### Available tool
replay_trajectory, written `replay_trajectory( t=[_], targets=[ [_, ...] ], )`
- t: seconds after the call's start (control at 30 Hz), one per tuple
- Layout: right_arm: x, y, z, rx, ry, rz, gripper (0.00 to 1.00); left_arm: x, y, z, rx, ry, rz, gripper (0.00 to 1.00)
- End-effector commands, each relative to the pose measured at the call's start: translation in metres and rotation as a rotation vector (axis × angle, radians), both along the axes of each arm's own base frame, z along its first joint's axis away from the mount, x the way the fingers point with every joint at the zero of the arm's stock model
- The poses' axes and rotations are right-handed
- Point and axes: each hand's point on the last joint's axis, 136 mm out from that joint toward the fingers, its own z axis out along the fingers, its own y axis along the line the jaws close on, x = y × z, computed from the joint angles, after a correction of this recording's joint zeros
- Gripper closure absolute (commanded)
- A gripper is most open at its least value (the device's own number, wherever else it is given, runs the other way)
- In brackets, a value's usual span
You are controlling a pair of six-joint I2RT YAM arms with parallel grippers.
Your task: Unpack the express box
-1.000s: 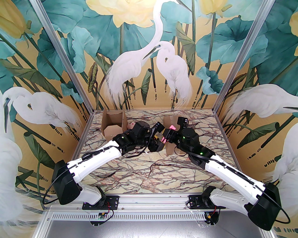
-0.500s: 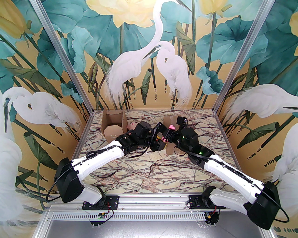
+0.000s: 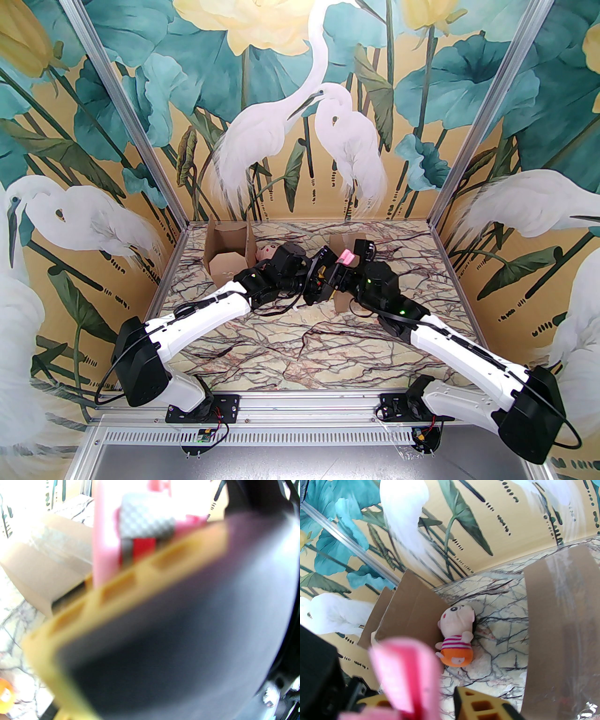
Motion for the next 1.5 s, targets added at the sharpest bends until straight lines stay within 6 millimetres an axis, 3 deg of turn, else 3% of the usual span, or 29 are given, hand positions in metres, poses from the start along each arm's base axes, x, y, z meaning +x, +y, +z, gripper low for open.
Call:
replay_trajectory(
  t=[0.0, 0.27, 0.53, 0.67, 0.8, 0.9, 1.07, 1.2, 1.3, 1.47],
  targets=[
    [-0.007, 0.0, -0.006, -0.01, -0.007, 0.028, 0.6, -0.003, -0.003, 0.032, -0.037, -0.1, -0.047, 0.82],
    [-0.008, 0.004, 0.006, 0.014, -0.043, 0.051, 0.78, -0.018, -0.009, 0.021, 0.04, -0.152, -0.141, 0.82],
    [-0.007, -0.003, 0.007, 0.017, -0.047, 0.023, 1.0, -0.014, -0.005, 0.019, 0.091, -0.194, -0.132, 0.8],
    [-0.005, -0.011, 0.014, 0.012, -0.076, -0.003, 1.0, -0.008, -0.005, 0.029, 0.086, -0.223, -0.108, 0.47],
    [-0.002, -0.047, 0.027, -0.085, -0.117, -0.124, 1.0, 0.009, -0.004, 0.053, 0.038, -0.27, -0.037, 0.32],
    [-0.003, -0.09, 0.033, -0.17, -0.128, -0.265, 1.0, 0.036, -0.009, 0.072, -0.024, -0.238, 0.014, 0.26],
    [-0.018, -0.151, 0.038, -0.296, -0.114, -0.429, 1.0, 0.107, -0.02, 0.077, -0.103, -0.165, 0.076, 0.22],
    [-0.024, -0.173, 0.014, -0.428, -0.042, -0.479, 1.0, 0.167, -0.028, 0.067, -0.174, -0.063, 0.109, 0.21],
    [-0.018, -0.183, 0.009, -0.488, -0.033, -0.507, 1.0, 0.205, -0.034, 0.053, -0.225, 0.004, 0.112, 0.19],
    [0.005, -0.183, 0.003, -0.527, -0.028, -0.475, 1.0, 0.249, -0.043, 0.005, -0.206, 0.054, 0.116, 0.2]
  ],
)
